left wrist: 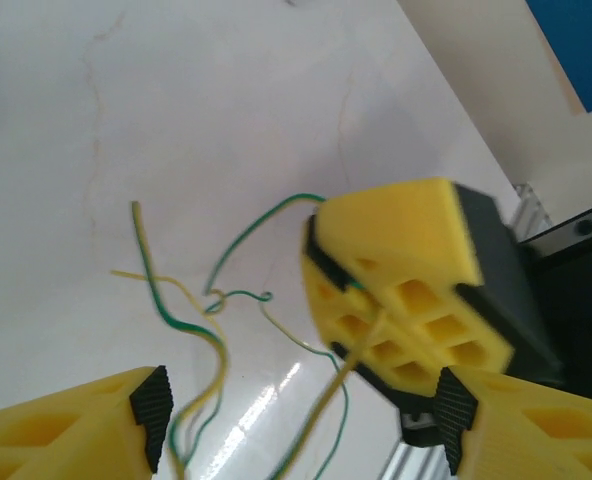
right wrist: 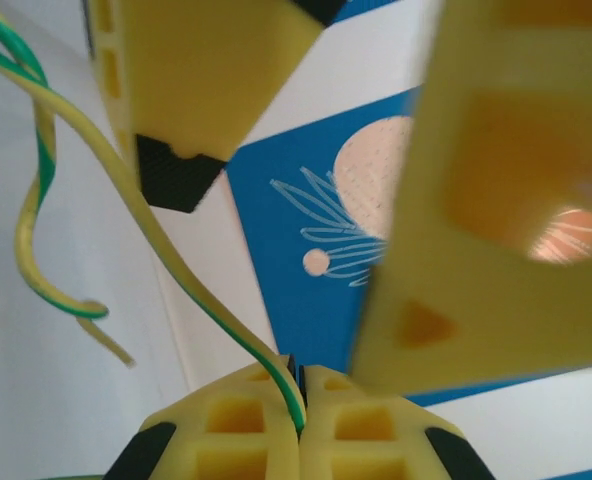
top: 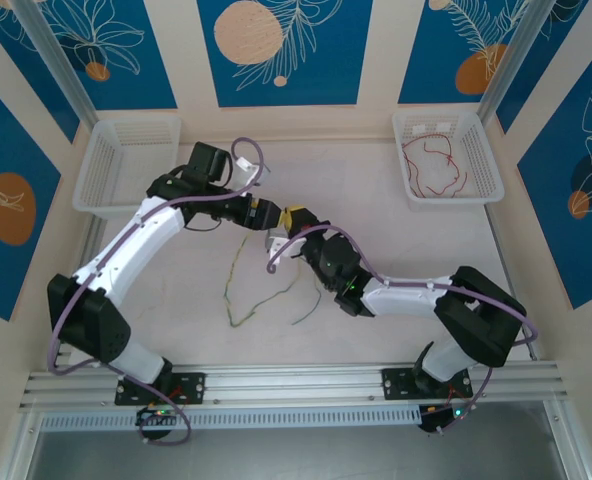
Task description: Untangle the cables
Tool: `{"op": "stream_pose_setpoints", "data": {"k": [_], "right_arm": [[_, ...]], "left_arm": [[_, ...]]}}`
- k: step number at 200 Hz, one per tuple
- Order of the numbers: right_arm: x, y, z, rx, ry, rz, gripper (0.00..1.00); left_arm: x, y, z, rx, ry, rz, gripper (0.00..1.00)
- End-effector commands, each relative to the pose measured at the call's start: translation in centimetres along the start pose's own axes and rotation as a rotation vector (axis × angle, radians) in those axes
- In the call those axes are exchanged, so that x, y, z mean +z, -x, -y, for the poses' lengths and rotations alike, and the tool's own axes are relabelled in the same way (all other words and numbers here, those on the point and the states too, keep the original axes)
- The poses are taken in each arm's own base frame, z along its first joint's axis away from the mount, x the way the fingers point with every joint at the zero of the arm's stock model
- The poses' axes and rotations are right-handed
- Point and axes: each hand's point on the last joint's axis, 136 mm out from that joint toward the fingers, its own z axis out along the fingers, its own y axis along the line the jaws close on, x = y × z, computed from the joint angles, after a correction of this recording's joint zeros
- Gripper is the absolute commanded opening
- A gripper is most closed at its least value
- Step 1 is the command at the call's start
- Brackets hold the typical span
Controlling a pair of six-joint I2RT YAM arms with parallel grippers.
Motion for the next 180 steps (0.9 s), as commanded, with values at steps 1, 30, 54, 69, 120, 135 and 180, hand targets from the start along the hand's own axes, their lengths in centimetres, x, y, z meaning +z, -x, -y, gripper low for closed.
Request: {"op": "stream_pose_setpoints", "data": {"k": [1, 30, 54, 69, 120, 135, 180], "right_arm": [[-1.0, 2.4, 7.3, 0.096, -0.165, 0.115, 0.00], [-2.4, 3.4, 8.2, 0.129, -0.105, 0.181, 0.00], [-3.3, 3.5, 8.6, 0.086, -0.092, 0.231, 0.00], [-3.3, 3.3, 9.4, 0.097, -0.099, 0.234, 0.00], [-3.2, 4.0, 9.2, 0.090, -0.080, 0.271, 0.00], [-3.1, 3.9, 9.0, 0.087, -0.084, 0.266, 0.00], [-2.4, 4.6, 8.2, 0.046, -0.098, 0.267, 0.00]], "left_arm": [[-2.8, 0.6, -0.2, 0.020, 0.083, 0.092, 0.74], [-4.0, 1.5, -0.4, -0.010, 0.083, 0.128, 0.74], [-3.6, 1.5, 0.3, -0.016, 0.027, 0.089, 0.75], [-3.0, 1.7, 1.0, -0.029, -0.041, 0.075, 0.75], [-2.8, 1.8, 3.0, 0.008, -0.176, 0.075, 0.77], [-3.0, 1.9, 3.6, 0.010, -0.208, 0.090, 0.76], [-1.4, 1.9, 3.9, -0.016, -0.263, 0.063, 0.71]]}}
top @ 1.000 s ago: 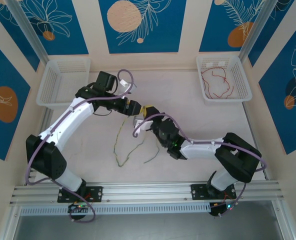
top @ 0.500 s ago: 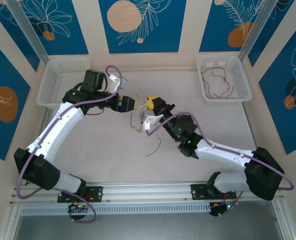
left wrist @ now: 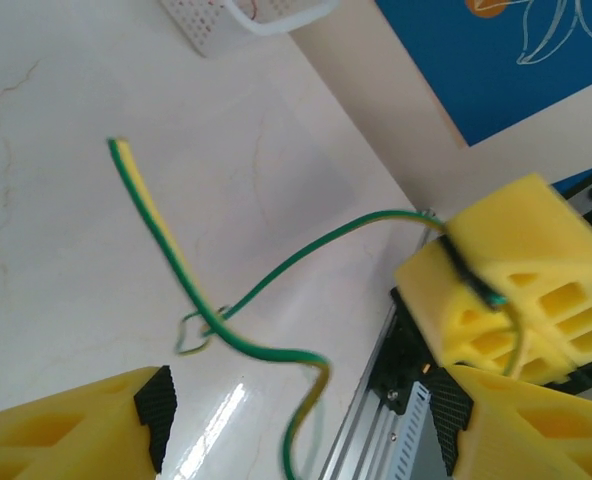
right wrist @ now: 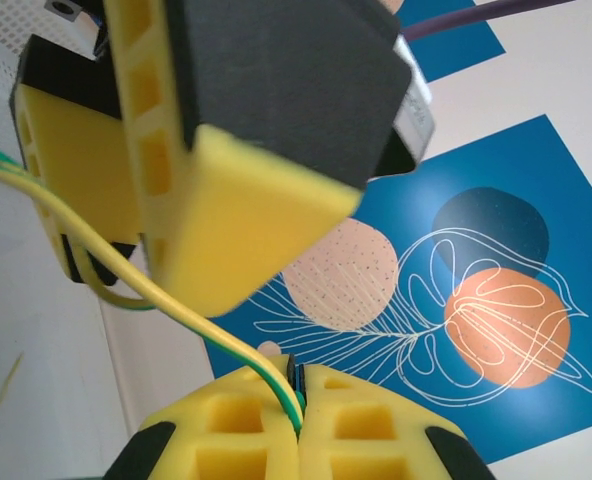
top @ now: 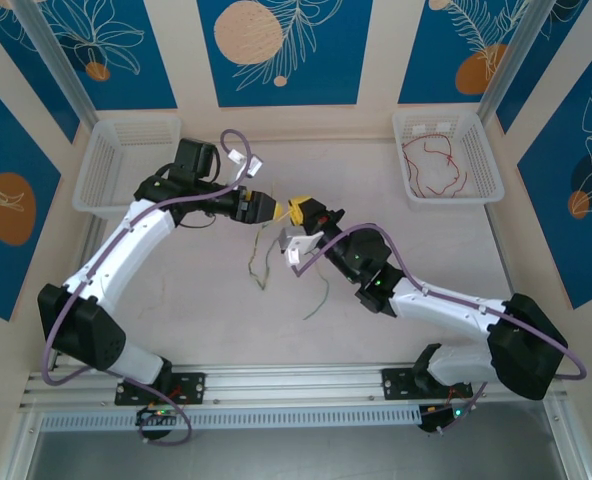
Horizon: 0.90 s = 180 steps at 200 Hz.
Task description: Untangle the cables
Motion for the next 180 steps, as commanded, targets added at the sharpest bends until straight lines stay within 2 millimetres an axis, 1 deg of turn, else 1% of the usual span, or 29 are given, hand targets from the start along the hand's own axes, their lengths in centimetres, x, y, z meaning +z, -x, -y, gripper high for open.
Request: {"op": "stream_pose_setpoints", "data": {"k": [1, 16, 24, 34, 38, 46, 52, 60, 64, 71, 86, 101, 125, 136, 148, 158, 165, 180], "right_arm": [[0.7, 1.5, 2.3, -0.012, -0.090, 0.041, 0.00], [0.9, 1.8, 2.3, -0.009, -0.100, 0.051, 0.00], [1.0, 1.9, 2.3, -0.007, -0.096, 0.055, 0.00], [1.1, 2.0, 2.5, -0.005, -0.106, 0.055, 0.00], [1.2, 2.1, 2.6, -0.004, -0.111, 0.059, 0.00], [1.2, 2.1, 2.7, -0.006, -0.115, 0.062, 0.00], [1.3, 2.1, 2.6, -0.005, -0.110, 0.059, 0.00], [1.5, 1.9, 2.6, -0.005, -0.104, 0.049, 0.00], [1.5, 1.9, 2.6, -0.005, -0.104, 0.048, 0.00], [1.5, 1.7, 2.5, -0.006, -0.102, 0.044, 0.00], [1.4, 1.3, 2.3, 0.000, -0.099, 0.027, 0.00], [1.1, 0.7, 1.9, 0.020, -0.095, 0.005, 0.00], [0.5, -0.5, 1.1, 0.080, -0.072, -0.048, 0.00], [-0.1, -0.7, 0.8, 0.099, -0.067, -0.054, 0.00], [-0.6, -0.8, 0.7, 0.125, -0.061, -0.058, 0.00], [-1.1, -1.0, 0.5, 0.154, -0.042, -0.065, 0.00], [-1.3, -1.4, 0.0, 0.175, -0.006, -0.080, 0.00], [-1.7, -1.9, 0.3, 0.221, 0.001, -0.095, 0.00]], "left_arm": [[0.8, 0.1, 0.8, 0.001, -0.067, -0.011, 0.71], [1.5, -0.3, 0.6, -0.007, -0.075, -0.039, 0.71], [1.9, -0.5, 0.2, -0.021, -0.071, -0.054, 0.71], [2.3, -0.9, -0.1, -0.032, -0.073, -0.073, 0.68], [2.5, -1.0, -0.3, -0.037, -0.075, -0.079, 0.65], [2.7, -1.3, -0.5, -0.045, -0.072, -0.088, 0.55], [2.7, -1.3, -0.7, -0.045, -0.065, -0.089, 0.45], [2.6, -1.4, -0.8, -0.042, -0.053, -0.088, 0.35], [2.6, -1.4, -0.9, -0.041, -0.047, -0.085, 0.31], [2.4, -1.4, -1.0, -0.036, -0.033, -0.078, 0.29], [2.1, -1.2, -1.3, -0.030, 0.003, -0.062, 0.10], [1.7, -0.8, -1.6, -0.024, 0.038, -0.044, 0.00], [0.5, 0.3, -3.0, -0.022, 0.134, 0.015, 0.00], [-0.7, 1.2, -4.0, -0.022, 0.210, 0.073, 0.00], [-2.5, 2.3, -5.2, -0.034, 0.291, 0.155, 0.00], [-3.7, 3.2, -5.3, -0.038, 0.304, 0.218, 0.00], [-4.5, 3.6, -5.3, -0.040, 0.308, 0.255, 0.00], [-5.7, 4.1, -5.6, -0.043, 0.356, 0.297, 0.00]]}}
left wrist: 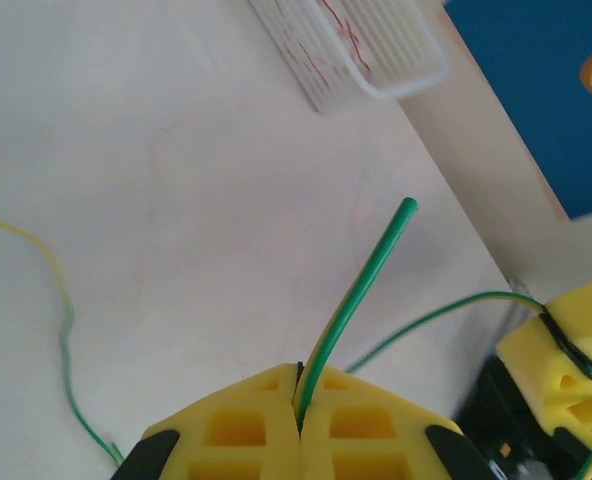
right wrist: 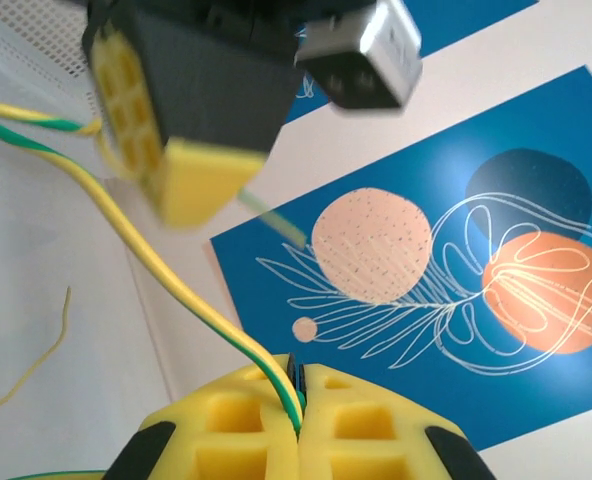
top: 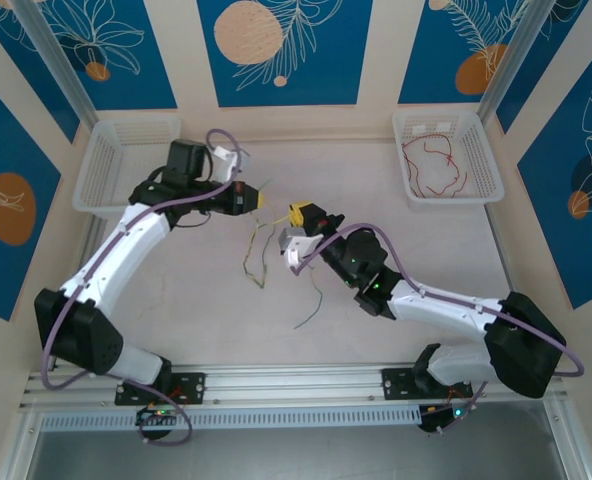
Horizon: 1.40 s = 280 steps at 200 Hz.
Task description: Untangle the cables
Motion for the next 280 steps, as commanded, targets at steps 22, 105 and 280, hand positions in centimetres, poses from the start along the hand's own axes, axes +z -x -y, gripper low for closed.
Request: {"op": "stream_pose_setpoints", "data": {"k": [22, 105, 280], "right_arm": [[-1.7, -1.4, 2.3, 0.146, -0.065, -0.041, 0.00], [-2.8, -12.7, 5.3, 0.508, -0.151, -0.464, 0.00], [-16.6, -29.5, 10.5, 1.246, -0.642, -1.099, 0.00]], "left_arm": [[-3.7, 2.8, -2.7, -0.009, 0.197, 0.178, 0.00], [-10.0, 3.0, -4.1, -0.003, 0.341, 0.376, 0.00], [-15.2, -0.7, -12.3, -0.171, 0.653, 0.422, 0.00]]}}
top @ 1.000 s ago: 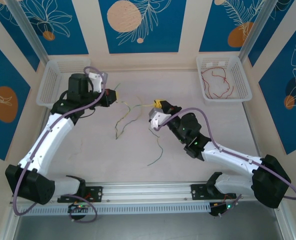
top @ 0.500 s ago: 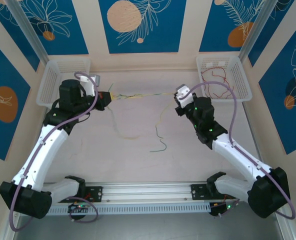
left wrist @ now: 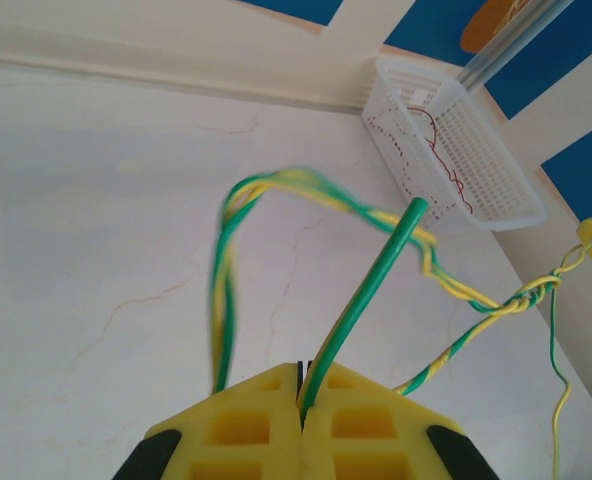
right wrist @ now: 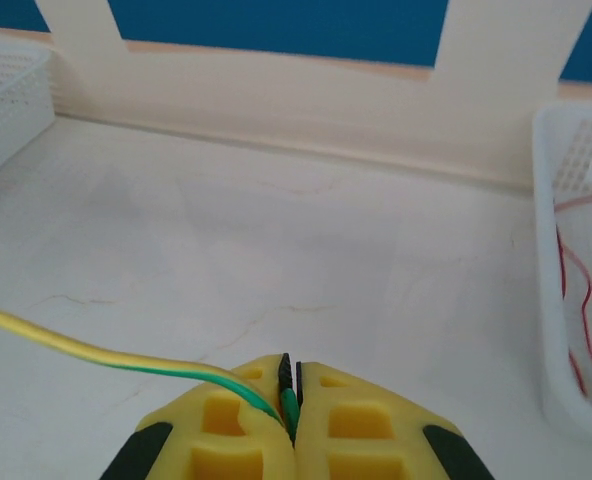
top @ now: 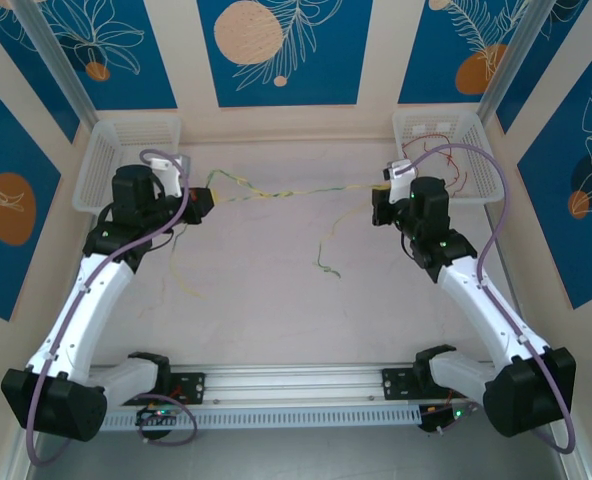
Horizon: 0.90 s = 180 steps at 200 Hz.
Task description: Untangle the cables
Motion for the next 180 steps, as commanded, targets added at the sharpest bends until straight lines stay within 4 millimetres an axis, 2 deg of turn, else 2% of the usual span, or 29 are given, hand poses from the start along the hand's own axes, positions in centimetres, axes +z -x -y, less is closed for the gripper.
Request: {"op": "stream_pose_setpoints", "data": {"k": [1, 23, 43, 65, 87, 104, 120, 135, 153, 180], "right_arm": [[-4.5, -2.1, 14.5, 0.300, -0.611, -0.070, 0.00], [-5.5, -2.8, 16.0, 0.383, -0.674, -0.073, 0.00], [-6.4, -3.4, 17.4, 0.435, -0.731, -0.083, 0.00], [-5.8, -2.7, 16.8, 0.436, -0.685, -0.066, 0.00], [-4.3, -1.3, 14.1, 0.380, -0.568, -0.024, 0.00], [-2.9, -0.4, 11.1, 0.325, -0.448, -0.003, 0.00], [-1.7, 0.4, 7.3, 0.267, -0.281, 0.005, 0.00], [-1.3, 1.0, 4.1, 0.201, -0.177, 0.009, 0.00], [-1.4, 1.5, 1.5, 0.128, -0.118, 0.016, 0.00], [-2.3, 2.1, -3.9, -0.011, 0.099, 0.106, 0.00]], "left_arm": [[-4.3, 1.4, -9.2, -0.072, 0.409, 0.119, 0.00], [-4.7, 1.2, -10.5, -0.108, 0.445, 0.112, 0.00], [-5.0, 1.5, -10.9, -0.129, 0.431, 0.136, 0.00], [-5.1, 1.3, -11.4, -0.140, 0.435, 0.131, 0.00], [-3.6, 1.0, -10.4, -0.145, 0.333, 0.095, 0.00], [-3.0, 1.2, -9.1, -0.118, 0.262, 0.093, 0.00], [-2.6, 1.3, -7.4, -0.072, 0.189, 0.097, 0.00], [-2.0, 1.1, -5.5, -0.023, 0.119, 0.076, 0.20], [-1.0, 0.3, -2.9, 0.060, 0.045, 0.035, 0.45], [0.5, -1.2, 1.5, 0.180, -0.072, -0.003, 0.50]]}}
